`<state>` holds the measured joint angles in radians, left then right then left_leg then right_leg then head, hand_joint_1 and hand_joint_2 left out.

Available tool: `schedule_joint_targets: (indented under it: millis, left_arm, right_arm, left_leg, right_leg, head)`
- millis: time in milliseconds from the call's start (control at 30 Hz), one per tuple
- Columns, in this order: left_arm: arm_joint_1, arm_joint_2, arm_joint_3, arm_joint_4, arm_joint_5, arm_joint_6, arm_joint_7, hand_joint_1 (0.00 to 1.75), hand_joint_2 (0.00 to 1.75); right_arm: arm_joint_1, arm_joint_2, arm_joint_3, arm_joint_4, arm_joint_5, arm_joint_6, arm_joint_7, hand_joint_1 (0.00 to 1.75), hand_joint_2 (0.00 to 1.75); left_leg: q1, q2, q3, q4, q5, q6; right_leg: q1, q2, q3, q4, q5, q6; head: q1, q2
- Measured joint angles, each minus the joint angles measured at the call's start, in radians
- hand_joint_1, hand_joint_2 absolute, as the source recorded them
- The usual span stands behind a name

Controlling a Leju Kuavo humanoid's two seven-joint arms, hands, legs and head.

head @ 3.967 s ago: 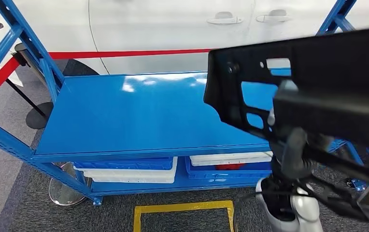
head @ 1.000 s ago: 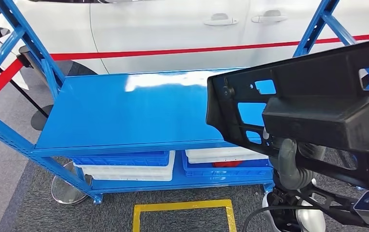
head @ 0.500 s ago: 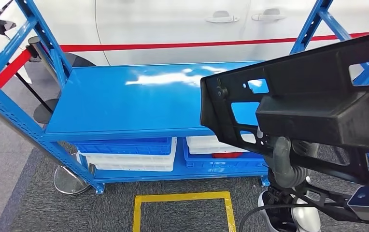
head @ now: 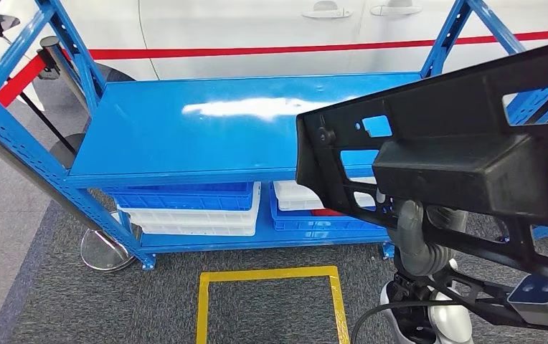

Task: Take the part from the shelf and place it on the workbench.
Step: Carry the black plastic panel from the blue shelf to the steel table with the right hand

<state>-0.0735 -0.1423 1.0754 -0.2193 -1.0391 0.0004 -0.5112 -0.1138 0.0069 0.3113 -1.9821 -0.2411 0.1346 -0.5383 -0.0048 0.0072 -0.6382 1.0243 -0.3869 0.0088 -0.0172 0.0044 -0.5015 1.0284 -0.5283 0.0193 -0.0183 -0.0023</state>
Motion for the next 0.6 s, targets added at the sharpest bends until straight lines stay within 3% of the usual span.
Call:
schedule_joint_targets:
  millis: [200,267,300,333,367,433,467,500,567,600]
  left_arm:
    - [0.0,0.0,0.0,0.0,0.001,0.0,-0.001,0.0,0.0]
    - [0.002,0.002,0.0,0.0,0.001,-0.001,-0.001,0.0,0.0]
    - [0.004,0.003,0.001,0.0,0.001,-0.001,-0.001,0.0,0.0]
    - [0.005,0.004,0.001,0.0,0.001,-0.001,-0.001,0.0,0.0]
    - [0.006,0.005,0.001,0.0,0.001,-0.002,0.0,0.0,0.0]
    - [0.004,0.006,0.001,0.0,0.001,-0.002,0.0,0.0,0.0]
    - [0.003,0.007,0.001,-0.001,0.0,-0.002,-0.001,0.0,0.0]
    - [0.001,0.008,0.001,-0.001,0.0,-0.002,-0.001,0.0,0.0]
    - [0.003,0.007,0.001,-0.001,0.0,-0.002,-0.001,0.0,0.0]
    - [0.004,0.007,0.001,-0.001,-0.001,-0.002,-0.001,0.0,0.0]
  right_arm:
    - [-0.003,0.0,0.002,0.0,0.002,-0.003,0.0,1.75,1.75]
    - [-0.004,0.002,0.006,0.0,0.006,-0.008,0.0,1.75,1.75]
    - [-0.004,0.003,0.009,0.0,0.008,-0.01,0.0,1.75,1.75]
    - [-0.004,0.005,0.014,0.001,0.011,-0.012,0.0,1.75,1.75]
    - [-0.005,0.007,0.018,0.001,0.012,-0.013,0.0,1.75,1.75]
    - [-0.004,0.009,0.026,0.002,0.013,-0.014,0.0,1.75,1.75]
    - [-0.004,0.01,0.028,0.003,0.013,-0.014,0.0,1.75,1.75]
    - [-0.004,0.01,0.03,0.003,0.013,-0.015,0.0,1.75,1.75]
    - [-0.004,0.011,0.03,0.003,0.013,-0.016,-0.001,1.75,1.75]
    - [-0.003,0.011,0.031,0.004,0.013,-0.017,-0.001,1.75,1.75]
  left_leg:
    - [0.0,0.0,-0.002,0.001,0.004,-0.003]
    - [0.002,-0.002,-0.01,0.004,0.004,-0.013]
    - [0.004,-0.003,-0.017,0.014,-0.011,-0.019]
    - [0.007,-0.005,-0.039,0.077,-0.065,-0.028]
    - [0.009,-0.005,-0.036,0.136,-0.103,-0.033]
    - [0.006,-0.007,0.07,0.106,-0.16,-0.027]
    - [0.002,-0.008,0.136,0.034,-0.144,-0.019]
    - [-0.001,-0.01,0.179,-0.032,-0.147,-0.011]
    - [0.0,-0.007,0.166,-0.04,-0.127,0.001]
    - [0.002,-0.004,0.158,-0.043,-0.114,0.009]
  right_leg:
    - [0.0,0.0,-0.001,-0.005,0.0,-0.003]
    - [-0.001,-0.002,-0.011,-0.005,0.013,-0.016]
    - [-0.002,-0.004,-0.021,-0.006,0.023,-0.025]
    - [-0.003,-0.006,-0.042,-0.007,0.042,-0.035]
    - [-0.002,-0.008,-0.074,-0.005,0.067,-0.038]
    - [0.001,-0.009,-0.141,0.001,0.123,-0.029]
    - [0.001,-0.009,-0.161,0.002,0.145,-0.02]
    - [0.001,-0.01,-0.167,0.001,0.159,-0.012]
    - [0.0,-0.009,-0.17,-0.001,0.168,0.0]
    - [0.0,-0.008,-0.177,0.012,0.149,0.004]
  head:
    - [0.005,0.0]
    - [0.006,0.0]
    - [0.006,0.0]
    - [0.005,0.0]
    - [0.004,0.0]
    - [0.003,0.0]
    - [0.003,0.0]
    - [0.002,0.0]
    - [-0.001,0.0]
    - [0.0,0.0]
